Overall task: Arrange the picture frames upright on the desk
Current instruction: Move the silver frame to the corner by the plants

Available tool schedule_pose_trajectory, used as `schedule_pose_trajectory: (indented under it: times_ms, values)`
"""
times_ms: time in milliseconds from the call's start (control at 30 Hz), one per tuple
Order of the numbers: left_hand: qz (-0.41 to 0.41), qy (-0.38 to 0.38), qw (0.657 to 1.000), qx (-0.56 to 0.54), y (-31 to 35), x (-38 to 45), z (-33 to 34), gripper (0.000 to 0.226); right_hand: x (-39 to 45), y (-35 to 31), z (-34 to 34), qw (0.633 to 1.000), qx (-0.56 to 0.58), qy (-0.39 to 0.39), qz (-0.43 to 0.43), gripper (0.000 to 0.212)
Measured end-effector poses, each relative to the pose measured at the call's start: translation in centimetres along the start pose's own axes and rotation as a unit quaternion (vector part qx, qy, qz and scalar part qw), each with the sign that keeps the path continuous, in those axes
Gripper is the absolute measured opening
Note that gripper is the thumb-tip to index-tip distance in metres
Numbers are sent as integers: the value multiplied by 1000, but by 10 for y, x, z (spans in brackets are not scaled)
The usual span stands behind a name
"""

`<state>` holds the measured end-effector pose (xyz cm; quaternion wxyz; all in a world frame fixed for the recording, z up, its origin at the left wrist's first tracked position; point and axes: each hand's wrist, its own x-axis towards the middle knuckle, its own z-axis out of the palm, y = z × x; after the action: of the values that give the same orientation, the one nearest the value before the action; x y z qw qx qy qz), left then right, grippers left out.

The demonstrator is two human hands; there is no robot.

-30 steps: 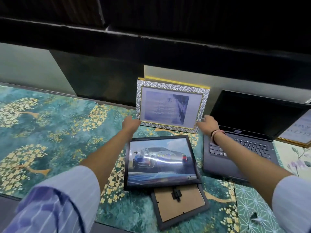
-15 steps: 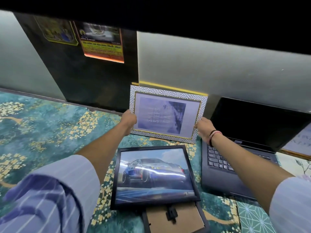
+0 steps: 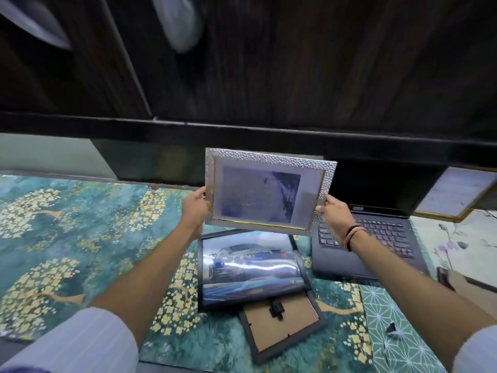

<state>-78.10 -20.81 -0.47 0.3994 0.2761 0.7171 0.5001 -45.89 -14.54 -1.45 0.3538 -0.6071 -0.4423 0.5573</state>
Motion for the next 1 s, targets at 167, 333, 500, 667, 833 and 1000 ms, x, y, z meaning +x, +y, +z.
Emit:
schedule_pose_trajectory:
  times_ms: [167,333,500,667,833,1000]
  values:
    - [22,-54,998,39,14,-26,38,63,-34,30,-65,997,44,58,34,39]
    - [85,-144,984,57,46,-73,126,45,-44,102,-177,981,88,161,57,9]
    - [107,-228,965,76,73,-109,219,31,-106,95,-258,951,204,213,96,13]
    - [132,-304,937,110,94,-156,338,22,-116,129,-356,943,222,204,140,22]
    - [140,-308,927,162,116,-205,457,23,-125,157,-452,963,152,167,147,12]
    - [184,-323,899,231,111,-184,563,53,-98,148,-559,937,-116,324,64,52]
